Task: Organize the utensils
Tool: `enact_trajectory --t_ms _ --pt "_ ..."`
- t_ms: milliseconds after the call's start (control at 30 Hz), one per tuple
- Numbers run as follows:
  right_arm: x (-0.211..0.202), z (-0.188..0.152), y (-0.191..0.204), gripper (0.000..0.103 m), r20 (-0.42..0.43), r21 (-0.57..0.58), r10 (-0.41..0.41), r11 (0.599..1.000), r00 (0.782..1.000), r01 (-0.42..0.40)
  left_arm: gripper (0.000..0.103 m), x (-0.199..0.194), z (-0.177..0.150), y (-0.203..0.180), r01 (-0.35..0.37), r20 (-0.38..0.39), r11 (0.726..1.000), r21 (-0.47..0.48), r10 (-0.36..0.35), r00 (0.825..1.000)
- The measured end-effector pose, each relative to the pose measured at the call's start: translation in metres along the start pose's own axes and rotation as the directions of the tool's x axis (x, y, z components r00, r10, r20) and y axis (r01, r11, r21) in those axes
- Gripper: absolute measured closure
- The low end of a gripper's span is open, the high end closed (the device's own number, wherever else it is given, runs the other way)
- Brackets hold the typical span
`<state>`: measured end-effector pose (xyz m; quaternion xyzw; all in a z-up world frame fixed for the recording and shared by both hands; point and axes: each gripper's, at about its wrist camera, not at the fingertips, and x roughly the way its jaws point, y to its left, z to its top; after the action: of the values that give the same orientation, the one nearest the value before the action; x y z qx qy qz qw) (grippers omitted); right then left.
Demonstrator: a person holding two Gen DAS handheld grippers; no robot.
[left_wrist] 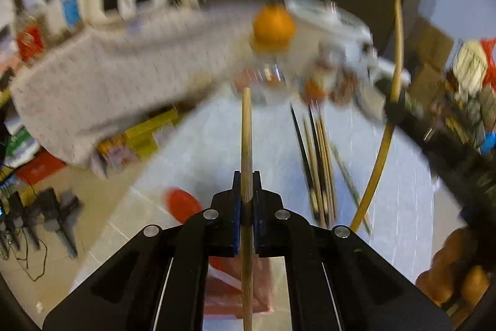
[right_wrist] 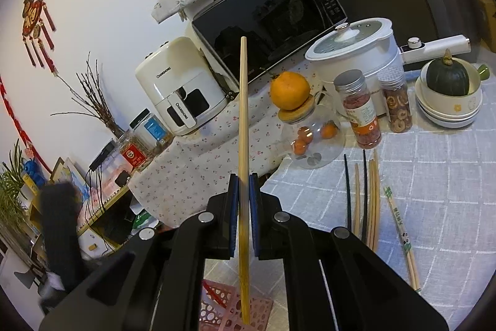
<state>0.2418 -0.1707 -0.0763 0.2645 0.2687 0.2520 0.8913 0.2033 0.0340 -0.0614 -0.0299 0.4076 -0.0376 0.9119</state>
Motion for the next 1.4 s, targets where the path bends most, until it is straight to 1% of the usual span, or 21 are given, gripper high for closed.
enact_trajectory --t_ms 67,167,233,333,400,467,500,567,700,800,833,867,900,933,967,1000,1100,1167,1267,1367,1400 --pt "0.001 -0.001 0.003 0.096 -0.002 -0.006 0.005 1.000 1.000 -0.005 0.098 -0.016 0.005 0.011 0.016 0.061 0.999 -0.039 -0.013 0.998" --pt "0.000 -0.001 0.006 0.096 0.000 -0.006 0.011 1.000 1.000 -0.011 0.098 -0.034 0.011 0.022 0.036 0.115 0.996 -0.081 -0.027 0.993" --pt "0.000 -0.002 0.008 0.096 0.001 -0.010 0.013 1.000 1.000 -0.013 0.098 -0.049 0.015 0.031 0.048 0.169 0.993 -0.112 -0.029 0.985" --pt "0.000 -0.004 0.013 0.096 0.003 -0.022 0.017 1.000 1.000 -0.017 0.098 -0.067 0.019 0.034 0.043 0.266 0.991 -0.130 -0.007 0.964" --pt "0.000 -0.006 0.016 0.096 0.004 -0.031 0.020 0.999 1.000 -0.020 0.098 -0.073 0.017 0.035 0.037 0.339 0.989 -0.141 0.013 0.941" --pt "0.000 -0.007 0.019 0.096 0.005 -0.039 0.023 0.999 1.000 -0.023 0.098 -0.075 0.014 0.038 0.050 0.376 0.988 -0.148 0.010 0.926" --pt "0.001 -0.008 0.020 0.096 0.004 -0.041 0.023 0.999 1.000 -0.022 0.098 -0.070 0.012 0.035 0.033 0.381 0.990 -0.139 0.023 0.924" --pt "0.000 -0.008 0.022 0.096 0.010 -0.044 0.024 0.999 1.000 -0.024 0.098 -0.061 0.007 0.034 -0.001 0.366 0.993 -0.122 0.046 0.929" --pt "-0.002 -0.010 0.026 0.096 0.031 -0.060 0.031 0.998 0.999 -0.029 0.098 -0.050 -0.010 0.035 -0.020 0.358 0.992 -0.128 0.065 0.932" --pt "0.002 -0.013 0.033 0.096 0.037 -0.080 0.048 0.996 0.998 -0.045 0.098 -0.036 -0.022 0.032 -0.054 0.290 0.994 -0.098 0.080 0.954" --pt "0.004 -0.016 0.036 0.096 0.038 -0.088 0.054 0.995 0.998 -0.050 0.097 -0.032 -0.025 0.033 -0.043 0.255 0.994 -0.103 0.068 0.965" --pt "0.007 -0.019 0.039 0.096 0.035 -0.097 0.057 0.994 0.998 -0.054 0.096 -0.031 -0.025 0.036 -0.040 0.235 0.993 -0.113 0.066 0.970" --pt "0.011 -0.024 0.042 0.096 0.035 -0.106 0.058 0.993 0.998 -0.054 0.089 -0.032 -0.024 0.040 -0.031 0.213 0.990 -0.137 0.060 0.975" --pt "0.015 -0.029 0.044 0.096 0.034 -0.115 0.058 0.992 0.998 -0.054 0.077 -0.036 -0.024 0.045 -0.016 0.208 0.987 -0.157 0.049 0.977" --pt "0.018 -0.034 0.047 0.096 0.034 -0.127 0.059 0.990 0.998 -0.054 0.071 -0.041 -0.022 0.051 -0.001 0.211 0.984 -0.179 0.039 0.977" --pt "0.020 -0.037 0.050 0.096 0.036 -0.140 0.058 0.989 0.998 -0.052 0.065 -0.048 -0.020 0.057 -0.005 0.209 0.980 -0.200 0.047 0.977" --pt "0.026 -0.050 0.060 0.096 0.052 -0.191 0.051 0.981 0.997 -0.040 0.064 -0.058 -0.017 0.066 -0.051 0.168 0.978 -0.201 0.086 0.982" --pt "0.030 -0.057 0.064 0.096 0.057 -0.218 0.045 0.975 0.997 -0.032 0.064 -0.058 -0.020 0.074 -0.071 0.119 0.973 -0.218 0.099 0.988" --pt "0.035 -0.068 0.071 0.095 0.051 -0.274 0.017 0.962 0.999 -0.002 0.064 -0.047 -0.023 0.085 -0.063 0.043 0.965 -0.255 0.076 0.996" --pt "0.036 -0.079 0.071 0.092 0.036 -0.306 -0.006 0.952 0.999 0.016 0.064 -0.040 -0.025 0.092 -0.051 -0.009 0.959 -0.280 0.050 0.999" --pt "0.036 -0.081 0.071 0.090 0.024 -0.312 -0.013 0.950 1.000 0.020 0.063 -0.039 -0.026 0.093 -0.044 -0.019 0.957 -0.286 0.040 0.999"
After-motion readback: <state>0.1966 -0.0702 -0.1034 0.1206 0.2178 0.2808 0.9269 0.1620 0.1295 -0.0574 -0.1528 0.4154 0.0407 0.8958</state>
